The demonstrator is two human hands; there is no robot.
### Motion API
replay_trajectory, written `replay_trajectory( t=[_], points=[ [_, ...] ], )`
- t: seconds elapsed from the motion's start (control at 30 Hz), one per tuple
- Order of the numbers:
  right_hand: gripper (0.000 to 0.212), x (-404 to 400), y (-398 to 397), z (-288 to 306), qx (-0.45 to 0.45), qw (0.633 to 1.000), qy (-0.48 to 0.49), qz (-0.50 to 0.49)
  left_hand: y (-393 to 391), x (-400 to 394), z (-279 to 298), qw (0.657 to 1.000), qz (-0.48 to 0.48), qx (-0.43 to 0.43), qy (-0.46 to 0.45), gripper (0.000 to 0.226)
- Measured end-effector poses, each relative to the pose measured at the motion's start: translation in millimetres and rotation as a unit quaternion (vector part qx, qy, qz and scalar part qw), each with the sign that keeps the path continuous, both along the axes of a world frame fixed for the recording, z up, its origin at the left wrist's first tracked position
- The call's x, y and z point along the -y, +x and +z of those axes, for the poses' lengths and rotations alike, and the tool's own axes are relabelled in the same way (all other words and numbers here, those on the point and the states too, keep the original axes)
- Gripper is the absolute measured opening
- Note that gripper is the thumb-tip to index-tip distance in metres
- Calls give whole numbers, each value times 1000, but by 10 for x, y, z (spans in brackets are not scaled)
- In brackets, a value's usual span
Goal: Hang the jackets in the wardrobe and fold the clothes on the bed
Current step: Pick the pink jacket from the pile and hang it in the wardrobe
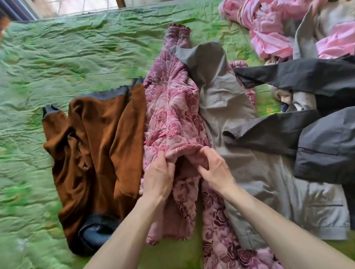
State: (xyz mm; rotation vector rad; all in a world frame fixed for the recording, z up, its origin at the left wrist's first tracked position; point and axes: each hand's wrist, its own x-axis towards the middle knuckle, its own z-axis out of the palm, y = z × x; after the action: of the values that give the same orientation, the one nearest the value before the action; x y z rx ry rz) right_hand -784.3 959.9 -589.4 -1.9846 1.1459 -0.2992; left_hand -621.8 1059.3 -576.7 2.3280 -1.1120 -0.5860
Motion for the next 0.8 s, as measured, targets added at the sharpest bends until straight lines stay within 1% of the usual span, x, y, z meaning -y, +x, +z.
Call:
replay_trajectory(
  t=[0.07, 0.13, 0.2, 0.27, 0.33, 0.4, 0.47, 0.53, 0.57, 0.63, 0.7, 0.77, 0.8],
  points=[
    [30, -84, -5, 177, 22, 999, -25, 9, 107, -27, 186, 1000, 10, 11, 6, 17],
    [31, -153, -51, 380, 26, 998, -54, 12, 181, -77, 418, 999, 6, 35, 8, 17],
    [42, -211, -130, 576, 15, 997, -71, -7, 229, -150, 672, 998, -15, 60, 2, 21],
    [50, -232, -235, 728, 29, 994, -67, -80, 240, -244, 924, 997, -34, 72, -7, 26],
    [53, -236, -337, 862, 53, 983, -60, -165, 192, -355, 1168, 994, -63, 89, -15, 32],
    [55, -260, -412, 965, 52, 974, -56, -214, 93, -470, 1388, 989, -95, 110, -31, 41],
    [50, -309, -453, 1057, 53, 973, -13, -223, -23, -572, 1613, 987, -95, 120, -58, 51],
    [34, -371, -463, 1173, 42, 972, 50, -225, -125, -665, 1849, 984, -77, 132, -93, 60],
    [29, -398, -452, 1235, 46, 971, 67, -225, -167, -716, 1959, 982, -70, 137, -106, 61],
    [21, -480, -407, 1462, 73, 965, 92, -233, -230, -842, 2154, 981, -64, 130, -125, 55],
    [22, -549, -340, 1765, 137, 952, 107, -251, -239, -980, 2304, 979, -63, 126, -144, 41],
    [27, -533, -261, 2136, 196, 945, 81, -247, -186, -1087, 2436, 977, -58, 127, -158, 34],
    [26, -522, -229, 2369, 211, 948, 60, -230, -144, -1126, 2513, 977, -51, 126, -165, 34]
  ],
)
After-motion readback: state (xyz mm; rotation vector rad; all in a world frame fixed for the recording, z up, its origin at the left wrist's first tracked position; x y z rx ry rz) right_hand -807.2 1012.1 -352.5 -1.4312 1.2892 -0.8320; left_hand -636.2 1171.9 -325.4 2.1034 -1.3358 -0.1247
